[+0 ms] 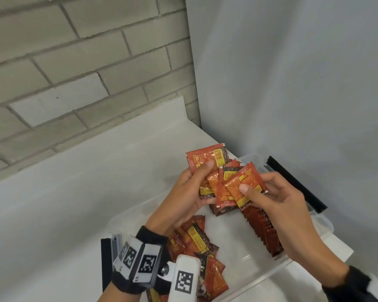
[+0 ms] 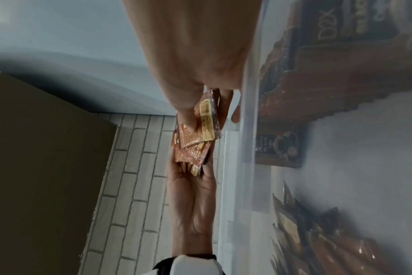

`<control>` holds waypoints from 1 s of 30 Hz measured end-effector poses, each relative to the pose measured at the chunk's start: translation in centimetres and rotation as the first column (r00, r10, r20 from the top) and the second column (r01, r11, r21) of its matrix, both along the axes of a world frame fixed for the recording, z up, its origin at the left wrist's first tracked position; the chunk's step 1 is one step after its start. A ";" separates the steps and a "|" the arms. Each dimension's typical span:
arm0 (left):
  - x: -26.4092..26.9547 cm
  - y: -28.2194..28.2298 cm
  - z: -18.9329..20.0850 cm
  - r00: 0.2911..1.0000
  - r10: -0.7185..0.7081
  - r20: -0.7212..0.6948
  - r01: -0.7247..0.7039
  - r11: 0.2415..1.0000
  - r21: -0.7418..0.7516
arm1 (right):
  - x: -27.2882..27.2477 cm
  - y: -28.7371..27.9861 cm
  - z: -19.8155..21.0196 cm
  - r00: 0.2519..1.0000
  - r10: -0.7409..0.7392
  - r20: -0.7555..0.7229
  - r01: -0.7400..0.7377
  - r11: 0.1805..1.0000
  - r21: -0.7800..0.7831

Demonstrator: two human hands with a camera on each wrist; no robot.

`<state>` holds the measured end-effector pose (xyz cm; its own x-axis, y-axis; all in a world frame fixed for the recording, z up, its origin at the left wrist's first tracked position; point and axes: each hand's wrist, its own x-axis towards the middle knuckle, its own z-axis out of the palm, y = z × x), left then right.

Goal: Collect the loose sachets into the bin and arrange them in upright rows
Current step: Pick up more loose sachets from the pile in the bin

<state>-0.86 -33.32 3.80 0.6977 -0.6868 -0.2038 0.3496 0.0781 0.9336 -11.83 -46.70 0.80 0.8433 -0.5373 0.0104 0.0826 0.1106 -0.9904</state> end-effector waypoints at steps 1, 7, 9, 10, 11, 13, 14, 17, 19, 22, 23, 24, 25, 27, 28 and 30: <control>0.0 0.0 -0.1 1.000 -0.001 0.014 0.001 1.000 0.004 | 0.0 0.0 0.0 1.000 0.004 -0.005 -0.004 1.000 0.003; 0.1 0.2 -0.2 0.996 0.015 0.087 -0.018 0.999 0.035 | -0.3 0.0 -0.1 0.999 -0.006 -0.043 0.006 1.000 0.003; 0.1 0.3 -0.2 0.991 0.032 0.127 -0.037 0.999 0.038 | -0.4 0.0 0.1 1.000 0.001 -0.029 0.000 1.000 0.030; 0.2 0.4 -0.1 0.988 0.042 0.147 -0.048 0.998 0.040 | -0.5 0.0 0.1 1.000 0.003 -0.019 -0.002 0.999 0.047; 0.3 0.4 -0.1 0.985 0.052 0.162 -0.059 0.997 0.042 | -0.5 -0.1 0.2 1.000 0.000 -0.011 0.001 0.998 0.067; 0.5 0.6 -0.1 0.983 0.076 0.170 -0.083 0.996 0.036 | -0.4 -0.2 0.1 1.000 -0.018 0.009 0.017 0.995 0.100; 0.7 0.7 -0.1 0.982 0.083 0.173 -0.089 0.996 0.030 | -0.4 -0.3 0.0 0.999 -0.033 0.024 0.030 0.992 0.119; 1.0 0.9 -0.2 0.971 0.061 0.232 -0.077 0.995 0.063 | -0.3 -0.6 -0.2 0.995 -0.088 0.045 0.079 0.981 0.176; 0.9 0.9 -0.3 0.963 -0.004 0.268 -0.025 0.994 0.105 | -0.3 -0.7 -0.4 0.993 -0.096 0.068 0.082 0.978 0.192; 0.5 0.8 -0.3 0.957 -0.107 0.271 0.069 0.987 0.147 | -0.2 -0.6 -0.5 0.992 -0.091 0.090 0.073 0.980 0.186; 0.5 0.9 -0.3 0.954 -0.129 0.272 0.089 0.984 0.157 | -0.2 -0.6 -0.5 0.992 -0.082 0.094 0.064 0.981 0.181; 0.5 0.9 -0.2 0.950 -0.148 0.274 0.104 0.980 0.167 | -0.2 -0.6 -0.6 0.993 -0.071 0.092 0.054 0.983 0.177; 0.4 1.0 -0.2 0.947 -0.165 0.277 0.119 0.977 0.176 | -0.2 -0.5 -0.6 0.994 -0.060 0.086 0.045 0.984 0.172; 0.4 1.1 -0.1 0.941 -0.191 0.278 0.142 0.972 0.187 | -0.1 -0.5 -0.5 0.997 -0.052 0.060 0.043 0.989 0.141; 0.4 1.1 -0.1 0.940 -0.199 0.276 0.148 0.970 0.192 | -0.1 -0.4 -0.5 0.998 -0.052 0.046 0.047 0.992 0.117; 0.4 1.1 0.0 0.938 -0.217 0.271 0.165 0.966 0.201 | -0.1 -0.4 -0.3 0.999 -0.041 0.025 0.039 0.996 0.079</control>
